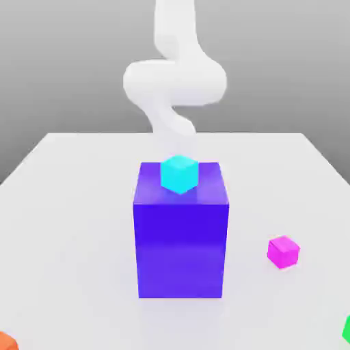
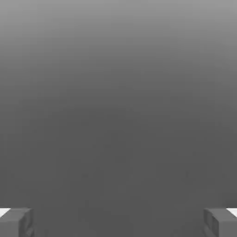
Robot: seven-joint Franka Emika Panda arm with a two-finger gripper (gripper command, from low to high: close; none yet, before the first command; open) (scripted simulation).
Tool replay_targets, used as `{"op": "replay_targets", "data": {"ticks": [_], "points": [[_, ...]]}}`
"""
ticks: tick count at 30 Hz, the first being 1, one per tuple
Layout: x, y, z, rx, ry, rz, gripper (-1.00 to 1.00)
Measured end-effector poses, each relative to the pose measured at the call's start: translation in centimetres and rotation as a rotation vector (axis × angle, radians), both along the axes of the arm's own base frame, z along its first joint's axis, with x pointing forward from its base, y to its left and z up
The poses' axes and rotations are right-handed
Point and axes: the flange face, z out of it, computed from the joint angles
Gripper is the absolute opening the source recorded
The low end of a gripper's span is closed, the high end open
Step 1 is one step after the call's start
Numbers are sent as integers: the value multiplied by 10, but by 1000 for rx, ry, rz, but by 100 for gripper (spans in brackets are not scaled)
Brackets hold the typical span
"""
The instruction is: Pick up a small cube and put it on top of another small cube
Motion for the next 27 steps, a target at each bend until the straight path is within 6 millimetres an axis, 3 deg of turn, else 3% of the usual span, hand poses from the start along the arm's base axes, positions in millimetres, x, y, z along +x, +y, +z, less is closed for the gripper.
{"op": "replay_targets", "data": {"ticks": [4,8,12,17,20,26,27], "points": [[35,59,-99,-16,144,73,0],[38,114,-199,-41,282,146,0],[13,162,-300,-74,425,222,0],[-56,201,-414,-128,605,316,0],[-103,215,-464,-163,690,377,0],[-108,213,-520,-158,708,370,0],[-109,212,-530,-160,709,370,-100]]}}
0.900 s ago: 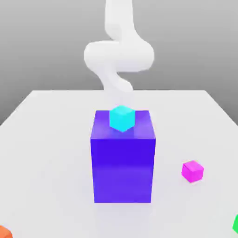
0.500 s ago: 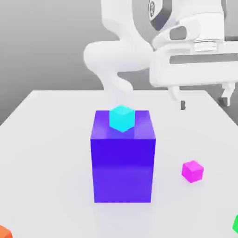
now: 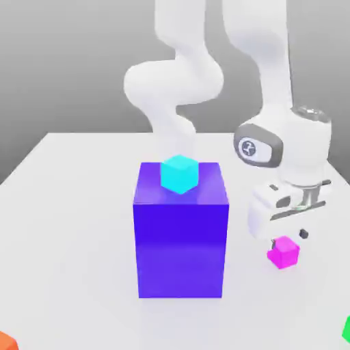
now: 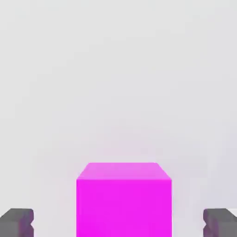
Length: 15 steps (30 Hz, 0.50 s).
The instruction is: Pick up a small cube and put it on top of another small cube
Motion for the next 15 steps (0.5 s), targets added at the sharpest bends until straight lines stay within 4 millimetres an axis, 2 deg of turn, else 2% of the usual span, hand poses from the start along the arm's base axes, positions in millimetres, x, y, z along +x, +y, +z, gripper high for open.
{"op": "replay_targets", "data": {"ticks": [7,14,15], "points": [[0,0,-2,0,-1,0,-100],[0,0,53,-2,-2,3,-100],[5,3,58,-1,-1,17,-100]]}}
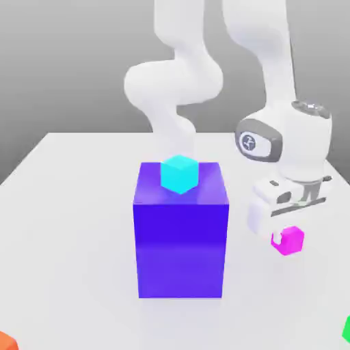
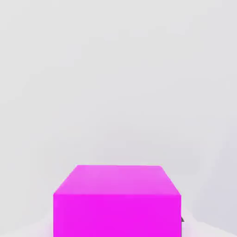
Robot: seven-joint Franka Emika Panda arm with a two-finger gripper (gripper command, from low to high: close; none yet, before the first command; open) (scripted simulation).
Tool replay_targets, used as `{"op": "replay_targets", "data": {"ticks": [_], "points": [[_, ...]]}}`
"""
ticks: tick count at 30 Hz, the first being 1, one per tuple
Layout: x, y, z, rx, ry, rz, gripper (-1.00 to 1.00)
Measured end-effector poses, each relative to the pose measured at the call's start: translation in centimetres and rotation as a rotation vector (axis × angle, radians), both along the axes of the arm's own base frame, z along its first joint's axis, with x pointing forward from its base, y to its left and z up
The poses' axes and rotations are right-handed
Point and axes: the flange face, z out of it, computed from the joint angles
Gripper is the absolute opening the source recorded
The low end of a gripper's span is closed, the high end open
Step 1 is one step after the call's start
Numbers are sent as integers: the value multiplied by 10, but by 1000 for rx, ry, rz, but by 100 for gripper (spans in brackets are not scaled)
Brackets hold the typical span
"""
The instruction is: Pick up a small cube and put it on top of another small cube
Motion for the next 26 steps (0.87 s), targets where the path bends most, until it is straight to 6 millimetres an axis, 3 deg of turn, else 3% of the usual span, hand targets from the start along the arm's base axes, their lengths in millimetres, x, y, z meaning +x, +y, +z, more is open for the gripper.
{"op": "replay_targets", "data": {"ticks": [10,19,23,24,26], "points": [[98,52,28,15,7,255,-100],[191,79,52,3,2,485,-100],[202,81,1,0,1,507,-100],[202,81,-7,0,1,508,100],[202,81,-7,0,1,508,100]]}}
